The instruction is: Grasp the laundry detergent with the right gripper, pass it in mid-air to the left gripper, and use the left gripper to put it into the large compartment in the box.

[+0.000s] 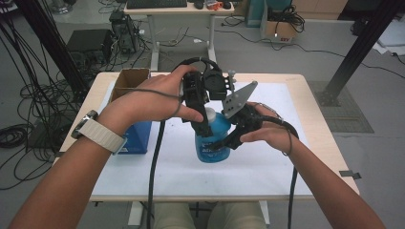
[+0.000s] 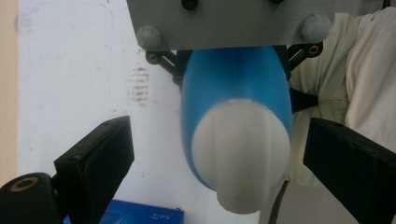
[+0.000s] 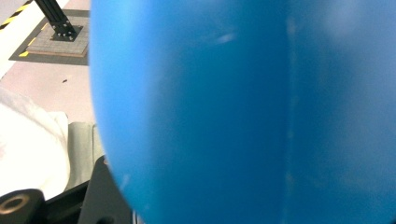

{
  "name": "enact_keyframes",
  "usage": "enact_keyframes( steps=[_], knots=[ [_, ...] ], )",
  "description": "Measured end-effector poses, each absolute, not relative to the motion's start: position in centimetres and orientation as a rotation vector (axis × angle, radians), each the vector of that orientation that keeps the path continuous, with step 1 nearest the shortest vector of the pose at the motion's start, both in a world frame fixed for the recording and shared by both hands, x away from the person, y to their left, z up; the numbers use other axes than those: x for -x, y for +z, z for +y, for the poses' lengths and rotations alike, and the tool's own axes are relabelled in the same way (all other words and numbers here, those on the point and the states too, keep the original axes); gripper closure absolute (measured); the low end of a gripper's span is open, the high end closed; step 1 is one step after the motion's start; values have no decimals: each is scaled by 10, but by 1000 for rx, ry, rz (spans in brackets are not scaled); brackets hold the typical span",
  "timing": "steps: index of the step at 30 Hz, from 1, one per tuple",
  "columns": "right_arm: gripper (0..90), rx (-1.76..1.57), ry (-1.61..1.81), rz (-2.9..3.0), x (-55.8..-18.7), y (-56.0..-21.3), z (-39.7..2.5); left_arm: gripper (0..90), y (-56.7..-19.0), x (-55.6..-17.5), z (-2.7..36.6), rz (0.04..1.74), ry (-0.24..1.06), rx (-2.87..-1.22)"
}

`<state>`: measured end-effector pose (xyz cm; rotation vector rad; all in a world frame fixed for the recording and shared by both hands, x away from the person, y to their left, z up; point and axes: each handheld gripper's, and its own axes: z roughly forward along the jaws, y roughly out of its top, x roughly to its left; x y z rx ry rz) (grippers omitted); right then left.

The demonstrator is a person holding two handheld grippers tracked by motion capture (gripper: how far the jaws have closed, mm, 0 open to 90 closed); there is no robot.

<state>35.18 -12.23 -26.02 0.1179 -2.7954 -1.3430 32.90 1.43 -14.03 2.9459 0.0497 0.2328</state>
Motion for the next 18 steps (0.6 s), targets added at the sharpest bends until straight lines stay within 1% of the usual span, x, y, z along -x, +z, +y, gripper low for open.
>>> enact_keyframes(
  steps=[18],
  knots=[
    [433, -121, -1346, -2800, -353, -260, -121, 92, -141, -329, 16, 56, 224, -2943]
  ],
)
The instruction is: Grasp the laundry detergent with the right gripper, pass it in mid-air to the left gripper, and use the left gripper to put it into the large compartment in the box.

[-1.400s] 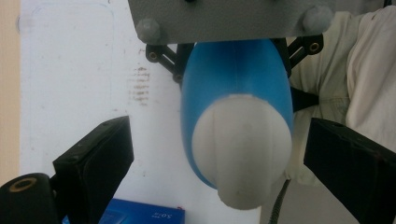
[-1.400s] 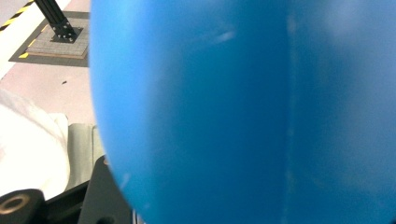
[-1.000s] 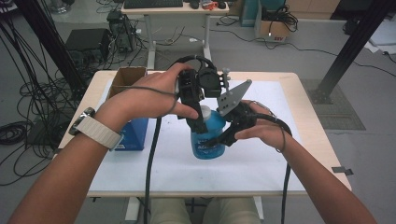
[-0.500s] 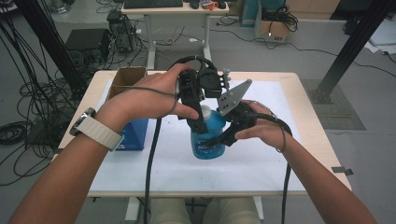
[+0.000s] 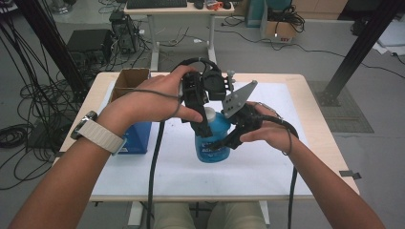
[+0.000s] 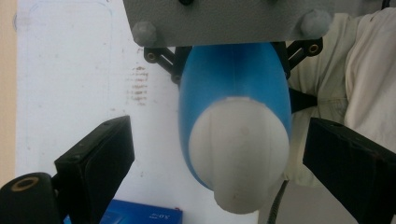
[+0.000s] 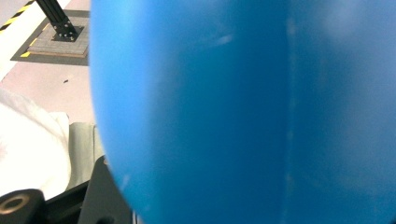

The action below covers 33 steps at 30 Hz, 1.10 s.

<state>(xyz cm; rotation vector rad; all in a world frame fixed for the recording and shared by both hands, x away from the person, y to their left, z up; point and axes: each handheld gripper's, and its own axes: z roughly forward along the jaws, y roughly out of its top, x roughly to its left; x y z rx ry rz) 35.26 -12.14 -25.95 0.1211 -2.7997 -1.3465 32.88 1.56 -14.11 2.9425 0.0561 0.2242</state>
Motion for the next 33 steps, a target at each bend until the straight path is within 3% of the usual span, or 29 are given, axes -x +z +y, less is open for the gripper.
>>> enact_keyframes(
  steps=[33],
  knots=[
    [432, -106, -1345, -2774, -354, -261, -124, 91, -143, -330, 15, 57, 221, -2944]
  ],
)
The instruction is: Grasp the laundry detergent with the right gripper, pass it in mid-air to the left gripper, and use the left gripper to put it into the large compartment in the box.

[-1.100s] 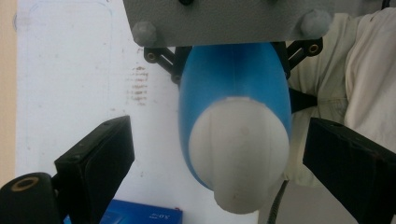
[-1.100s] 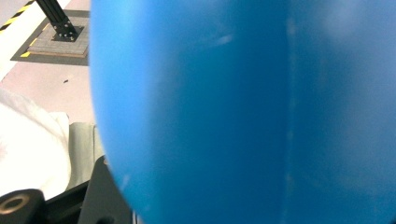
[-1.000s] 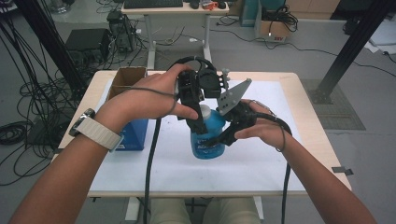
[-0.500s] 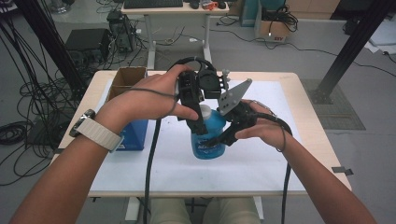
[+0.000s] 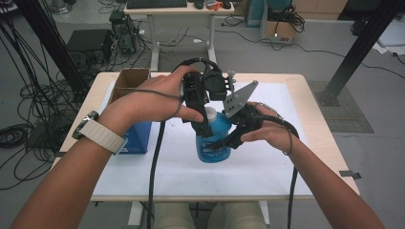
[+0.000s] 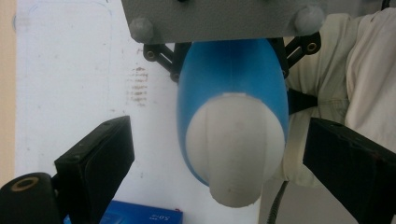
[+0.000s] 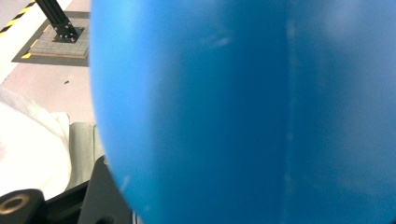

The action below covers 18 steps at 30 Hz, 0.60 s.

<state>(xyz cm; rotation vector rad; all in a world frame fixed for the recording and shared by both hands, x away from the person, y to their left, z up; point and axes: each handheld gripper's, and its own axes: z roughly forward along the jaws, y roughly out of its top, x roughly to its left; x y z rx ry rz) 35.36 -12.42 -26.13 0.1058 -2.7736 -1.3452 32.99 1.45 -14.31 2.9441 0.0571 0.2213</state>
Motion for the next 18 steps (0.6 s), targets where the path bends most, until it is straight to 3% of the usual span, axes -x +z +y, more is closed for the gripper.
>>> enact_keyframes(
  steps=[18],
  knots=[
    [432, -105, -1340, -2778, -355, -262, -124, 91, -143, -330, 17, 60, 229, -2947]
  ],
)
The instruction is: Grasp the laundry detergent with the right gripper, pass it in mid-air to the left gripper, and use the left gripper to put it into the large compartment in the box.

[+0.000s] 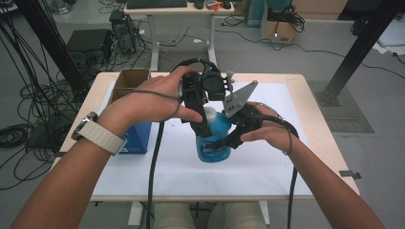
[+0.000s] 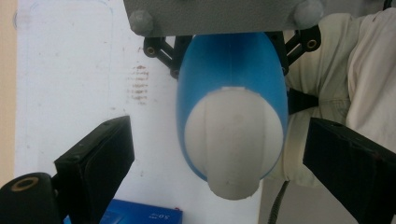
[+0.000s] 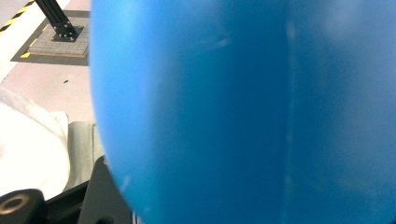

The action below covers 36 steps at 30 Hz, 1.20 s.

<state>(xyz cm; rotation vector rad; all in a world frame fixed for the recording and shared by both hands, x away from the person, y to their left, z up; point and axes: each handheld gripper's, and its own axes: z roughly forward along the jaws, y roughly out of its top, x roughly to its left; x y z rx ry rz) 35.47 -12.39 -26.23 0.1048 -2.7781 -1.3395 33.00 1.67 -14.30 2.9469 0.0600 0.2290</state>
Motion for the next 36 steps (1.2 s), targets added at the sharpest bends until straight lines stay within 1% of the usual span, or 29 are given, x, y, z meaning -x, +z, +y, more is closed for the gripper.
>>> enact_keyframes(
  steps=[36],
  knots=[
    [431, -99, -1339, -2778, -356, -263, -125, 91, -144, -330, 16, 52, 243, -2949]
  ],
)
